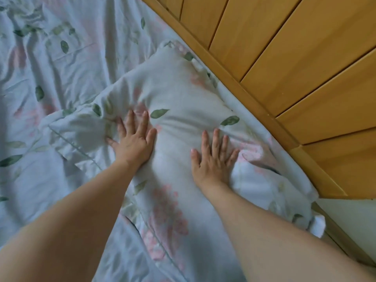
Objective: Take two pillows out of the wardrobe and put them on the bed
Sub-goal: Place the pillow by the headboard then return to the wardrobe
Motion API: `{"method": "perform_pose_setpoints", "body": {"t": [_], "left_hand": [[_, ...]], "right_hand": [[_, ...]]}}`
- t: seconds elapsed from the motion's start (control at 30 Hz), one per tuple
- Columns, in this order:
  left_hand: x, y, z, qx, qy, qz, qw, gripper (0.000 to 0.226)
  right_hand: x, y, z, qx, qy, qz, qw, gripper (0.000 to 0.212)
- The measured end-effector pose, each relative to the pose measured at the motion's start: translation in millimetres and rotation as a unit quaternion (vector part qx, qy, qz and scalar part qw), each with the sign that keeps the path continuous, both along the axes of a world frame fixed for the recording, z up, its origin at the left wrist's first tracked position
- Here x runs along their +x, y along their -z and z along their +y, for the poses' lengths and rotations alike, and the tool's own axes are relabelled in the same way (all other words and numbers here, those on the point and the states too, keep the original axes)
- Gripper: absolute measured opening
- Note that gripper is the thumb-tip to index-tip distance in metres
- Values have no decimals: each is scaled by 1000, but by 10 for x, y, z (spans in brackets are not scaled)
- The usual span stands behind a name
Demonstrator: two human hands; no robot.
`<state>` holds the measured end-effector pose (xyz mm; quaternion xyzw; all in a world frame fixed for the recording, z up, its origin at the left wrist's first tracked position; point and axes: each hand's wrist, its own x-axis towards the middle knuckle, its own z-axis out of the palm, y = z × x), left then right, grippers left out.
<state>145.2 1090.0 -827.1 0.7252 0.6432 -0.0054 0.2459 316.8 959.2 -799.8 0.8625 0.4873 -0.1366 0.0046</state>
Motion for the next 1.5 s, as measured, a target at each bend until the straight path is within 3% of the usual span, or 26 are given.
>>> {"method": "perform_pose_setpoints", "body": {"t": [0.17,0.3,0.5,0.67,0.87,1.1,1.37,1.5], "left_hand": [[170,-530,-150,-2,-9,57,998,59],[383,-1408,-605,13,77,101,992,60],[821,-2909,-1739,50,220,32,974,61],[1126,-3764,-2601,62,318,-12,946,59],[1627,-4329,-3344,68,463,-21,884,59],[2597,-4864,-4291,123,596,-51,792,56],[3531,-5285,-5608,181,693,-83,692,59],[3924,-5425,-6007,215,707,-89,668,61]], "right_hand": [[159,-528,-311,-17,-15,43,999,65],[425,-1463,-841,-46,49,126,990,66],[549,-3021,-1900,-60,116,149,980,65],[547,-3873,-2789,-34,153,145,977,63],[843,-4442,-3710,-12,243,108,964,62],[1210,-4848,-4902,58,371,85,923,63],[1698,-5290,-6169,110,453,40,884,58],[1903,-5423,-6677,105,486,45,867,59]]}}
